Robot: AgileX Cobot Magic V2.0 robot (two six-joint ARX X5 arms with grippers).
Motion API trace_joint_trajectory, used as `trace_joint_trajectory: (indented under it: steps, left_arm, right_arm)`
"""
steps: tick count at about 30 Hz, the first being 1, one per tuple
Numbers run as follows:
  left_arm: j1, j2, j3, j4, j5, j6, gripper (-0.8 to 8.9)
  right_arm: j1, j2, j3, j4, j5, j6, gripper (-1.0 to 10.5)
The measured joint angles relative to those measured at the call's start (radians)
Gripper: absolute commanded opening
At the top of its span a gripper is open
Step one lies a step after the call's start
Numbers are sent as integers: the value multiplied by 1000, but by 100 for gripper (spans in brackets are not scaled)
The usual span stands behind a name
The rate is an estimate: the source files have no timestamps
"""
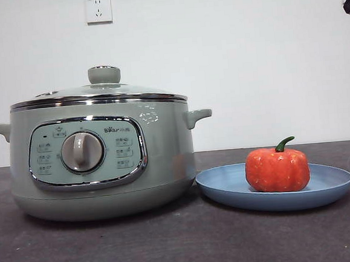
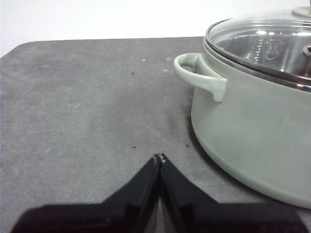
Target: Take the pumpkin out from the steamer,put the pumpkin in the blue plate,close the lid
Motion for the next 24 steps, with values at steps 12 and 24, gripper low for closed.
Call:
trace_joint_trajectory:
  steps: [12, 24]
  left_arm:
    - [0, 0, 0, 0, 0, 0, -3]
    - [0, 0, 0, 0, 0, 0, -3]
  right_arm:
    - [0, 0, 0, 0, 0, 0, -11]
    - [0, 0, 0, -1, 24, 0, -11]
